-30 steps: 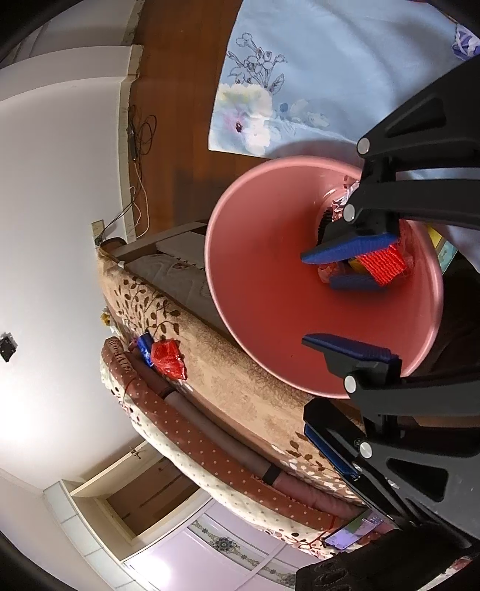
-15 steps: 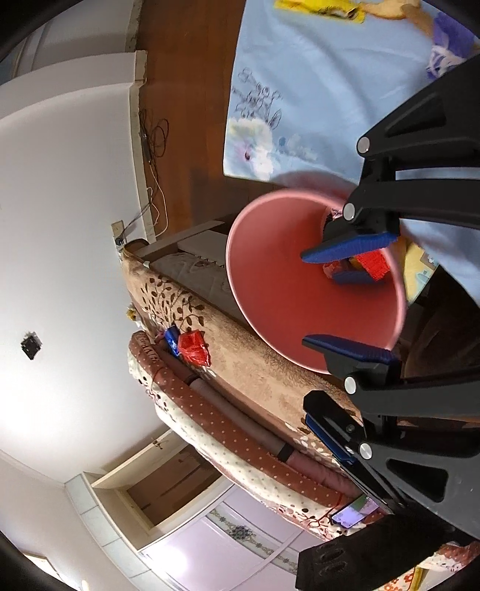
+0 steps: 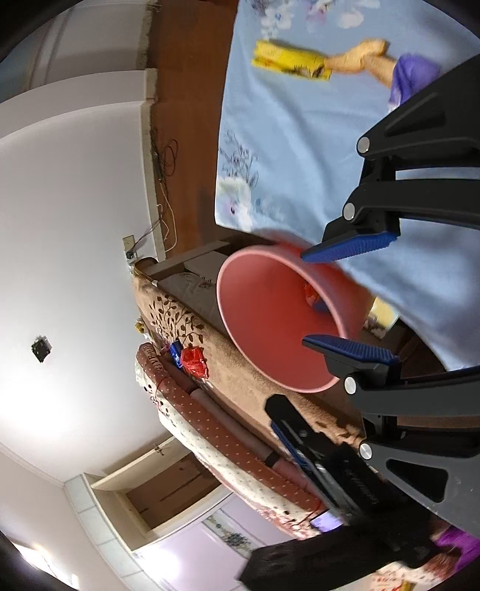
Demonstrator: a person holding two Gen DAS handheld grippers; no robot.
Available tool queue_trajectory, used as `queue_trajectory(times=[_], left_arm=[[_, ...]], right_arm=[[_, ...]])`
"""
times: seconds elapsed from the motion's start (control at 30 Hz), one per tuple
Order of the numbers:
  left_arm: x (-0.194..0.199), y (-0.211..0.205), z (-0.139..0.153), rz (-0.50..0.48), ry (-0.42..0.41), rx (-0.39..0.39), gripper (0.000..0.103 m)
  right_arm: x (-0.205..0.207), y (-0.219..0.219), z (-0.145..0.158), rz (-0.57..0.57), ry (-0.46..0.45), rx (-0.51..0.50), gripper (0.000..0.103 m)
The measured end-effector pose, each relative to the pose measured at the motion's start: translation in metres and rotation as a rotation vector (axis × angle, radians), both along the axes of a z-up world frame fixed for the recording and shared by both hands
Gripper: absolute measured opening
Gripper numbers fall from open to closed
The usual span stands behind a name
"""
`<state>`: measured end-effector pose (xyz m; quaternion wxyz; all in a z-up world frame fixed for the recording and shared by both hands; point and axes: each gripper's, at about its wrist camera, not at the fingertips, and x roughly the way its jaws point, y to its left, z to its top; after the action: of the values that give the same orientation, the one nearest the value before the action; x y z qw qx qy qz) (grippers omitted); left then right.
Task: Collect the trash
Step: 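Move both open tools back over the table, then grasp the purple cloth bundle with the left tool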
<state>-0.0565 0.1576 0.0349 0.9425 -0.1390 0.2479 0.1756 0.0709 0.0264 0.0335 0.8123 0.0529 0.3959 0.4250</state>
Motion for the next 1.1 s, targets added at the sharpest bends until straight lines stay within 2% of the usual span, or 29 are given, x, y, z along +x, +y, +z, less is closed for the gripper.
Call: queue_trajectory(times=[0.53,0.8,1.1], left_arm=[[0.014,-0.05,-0.01,-0.112,0.048,0.004,0.045],[0.018,-0.067,-0.018,-0.151,0.071,0.004,0.045],[0.025,-0.074,-0.031,-0.193,0.095,-0.034,0.045]], right_arm=[[-0.033,-0.065,-0.01,-0.025,-0.137,-0.112,0.041],[-0.035,-0.093,-0.021,-0.073,-0.146,-0.149,0.043],[-0.033,-0.136,-0.034,-0.159,-0.148,-0.206,0.046]])
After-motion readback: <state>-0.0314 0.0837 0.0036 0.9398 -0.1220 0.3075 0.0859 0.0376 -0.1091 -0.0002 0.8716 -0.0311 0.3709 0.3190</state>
